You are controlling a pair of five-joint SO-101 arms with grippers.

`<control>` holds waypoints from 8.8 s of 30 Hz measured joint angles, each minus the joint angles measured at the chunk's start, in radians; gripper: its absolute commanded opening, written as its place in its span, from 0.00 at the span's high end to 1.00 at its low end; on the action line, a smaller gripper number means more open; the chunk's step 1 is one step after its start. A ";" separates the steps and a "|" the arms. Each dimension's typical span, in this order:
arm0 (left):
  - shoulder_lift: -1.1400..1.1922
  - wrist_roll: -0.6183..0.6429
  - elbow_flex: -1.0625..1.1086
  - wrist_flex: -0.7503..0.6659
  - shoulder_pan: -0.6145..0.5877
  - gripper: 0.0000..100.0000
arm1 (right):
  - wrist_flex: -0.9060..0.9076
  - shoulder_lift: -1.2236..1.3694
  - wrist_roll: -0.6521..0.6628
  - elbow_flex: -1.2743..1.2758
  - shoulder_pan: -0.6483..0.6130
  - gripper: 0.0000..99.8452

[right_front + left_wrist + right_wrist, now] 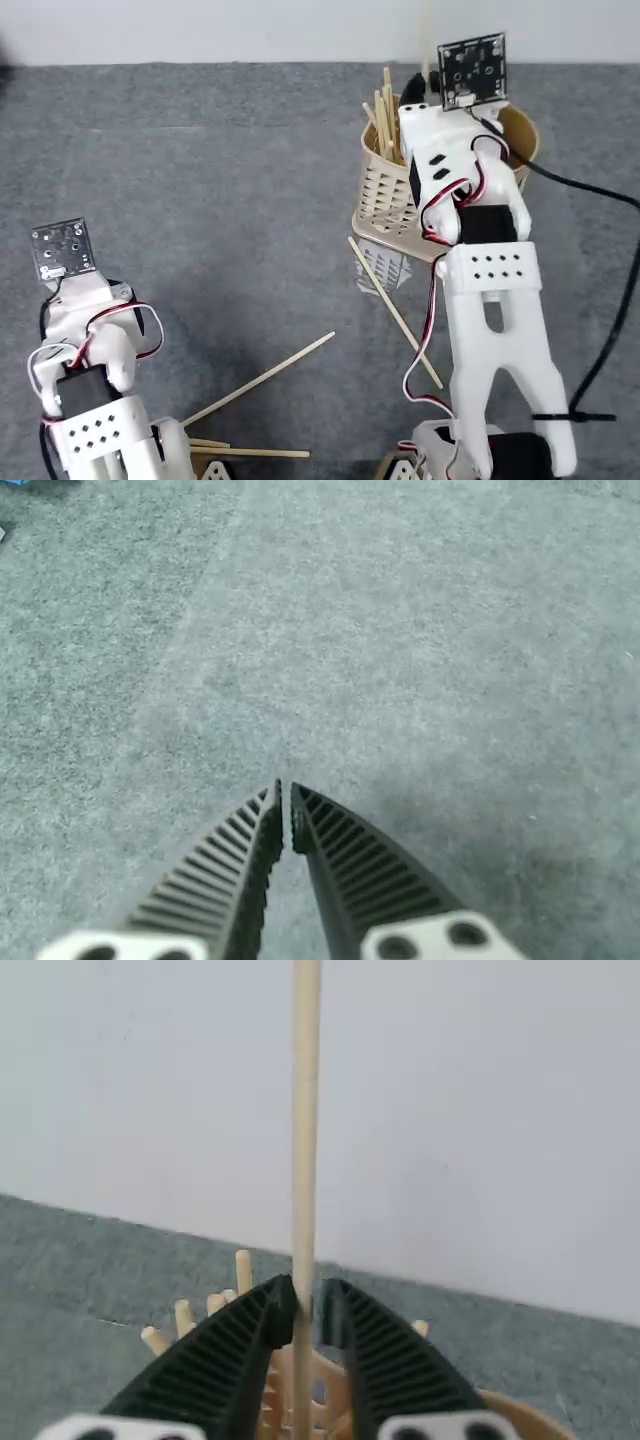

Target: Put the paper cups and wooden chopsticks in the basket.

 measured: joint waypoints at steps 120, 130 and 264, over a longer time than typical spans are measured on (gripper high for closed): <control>0.000 0.000 0.000 -0.008 -0.002 0.98 | 1.076 0.247 0.310 -0.278 -0.446 0.99; 0.000 0.000 0.000 -0.008 0.000 0.98 | 0.979 0.230 0.183 -0.680 -0.319 0.99; 0.000 -0.201 0.169 -0.097 -0.224 0.98 | 0.855 -0.077 0.353 -0.021 -0.413 0.99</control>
